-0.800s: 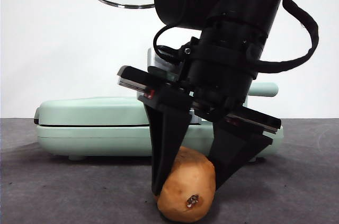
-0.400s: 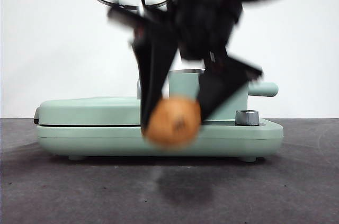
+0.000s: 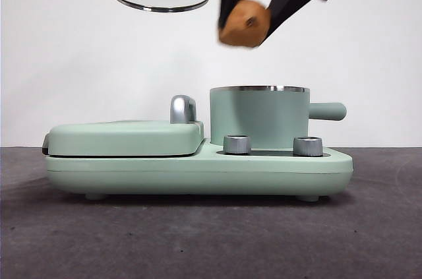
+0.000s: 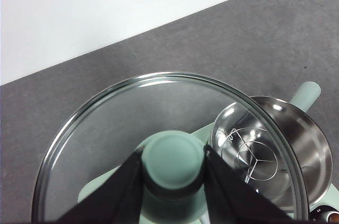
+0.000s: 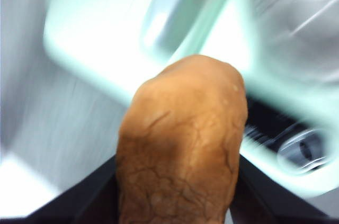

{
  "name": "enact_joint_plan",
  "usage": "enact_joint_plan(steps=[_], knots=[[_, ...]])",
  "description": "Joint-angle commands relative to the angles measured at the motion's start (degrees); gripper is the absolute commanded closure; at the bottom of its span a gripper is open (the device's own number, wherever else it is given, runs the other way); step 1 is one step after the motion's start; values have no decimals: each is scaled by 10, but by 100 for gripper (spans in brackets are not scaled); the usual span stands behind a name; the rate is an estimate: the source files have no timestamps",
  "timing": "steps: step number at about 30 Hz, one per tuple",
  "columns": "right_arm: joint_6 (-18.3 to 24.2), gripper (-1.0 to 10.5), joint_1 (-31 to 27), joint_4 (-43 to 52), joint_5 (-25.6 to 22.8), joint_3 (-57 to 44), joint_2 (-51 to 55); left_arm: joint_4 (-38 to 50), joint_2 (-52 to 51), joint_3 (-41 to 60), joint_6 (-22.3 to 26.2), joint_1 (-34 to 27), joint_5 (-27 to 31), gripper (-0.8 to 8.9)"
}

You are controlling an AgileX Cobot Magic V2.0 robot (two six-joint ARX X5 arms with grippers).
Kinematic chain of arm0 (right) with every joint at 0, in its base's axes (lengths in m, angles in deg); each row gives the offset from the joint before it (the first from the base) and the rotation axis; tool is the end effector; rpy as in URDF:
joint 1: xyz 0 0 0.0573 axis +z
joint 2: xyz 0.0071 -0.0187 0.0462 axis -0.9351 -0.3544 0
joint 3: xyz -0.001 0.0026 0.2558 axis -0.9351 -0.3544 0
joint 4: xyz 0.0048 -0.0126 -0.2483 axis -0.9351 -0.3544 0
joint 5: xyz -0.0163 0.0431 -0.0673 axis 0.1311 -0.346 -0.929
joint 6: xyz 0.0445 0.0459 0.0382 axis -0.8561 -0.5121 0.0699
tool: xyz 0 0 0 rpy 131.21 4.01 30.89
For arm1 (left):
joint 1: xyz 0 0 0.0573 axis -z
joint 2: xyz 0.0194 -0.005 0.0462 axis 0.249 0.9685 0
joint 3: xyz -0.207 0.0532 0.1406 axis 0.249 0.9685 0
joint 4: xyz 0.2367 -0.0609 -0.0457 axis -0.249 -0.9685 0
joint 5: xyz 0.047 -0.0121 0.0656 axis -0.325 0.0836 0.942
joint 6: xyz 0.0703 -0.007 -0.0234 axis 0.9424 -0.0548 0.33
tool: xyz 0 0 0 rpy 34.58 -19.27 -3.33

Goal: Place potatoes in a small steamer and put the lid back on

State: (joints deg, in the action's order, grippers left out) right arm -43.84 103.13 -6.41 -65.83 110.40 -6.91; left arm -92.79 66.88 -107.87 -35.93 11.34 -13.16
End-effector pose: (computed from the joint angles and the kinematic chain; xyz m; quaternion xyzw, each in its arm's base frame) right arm 0.2800 0.2045 0.3192 0.0225 0.5449 0.2693 0.7937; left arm 0.3473 -0.1707 0.4137 0.0745 0.2667 -0.2417 0.9300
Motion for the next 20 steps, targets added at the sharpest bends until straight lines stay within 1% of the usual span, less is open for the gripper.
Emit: enact_joint_plan(steps=[1,6,11,15,20], knots=[[37,795,-26,-8,-2,61,-44,16,1,-17,2,3,0,796],[59,795,-66,-19,-2,154,-120,15,1,-17,2,3,0,796],[67,795,-86,-18,-2,209,-194,15,1,-17,2,3,0,796],[69,795,-95,-16,-2,217,-233,14,1,-17,2,3,0,796],[75,793,-97,-14,-3,217,-256,14,1,-17,2,3,0,796]])
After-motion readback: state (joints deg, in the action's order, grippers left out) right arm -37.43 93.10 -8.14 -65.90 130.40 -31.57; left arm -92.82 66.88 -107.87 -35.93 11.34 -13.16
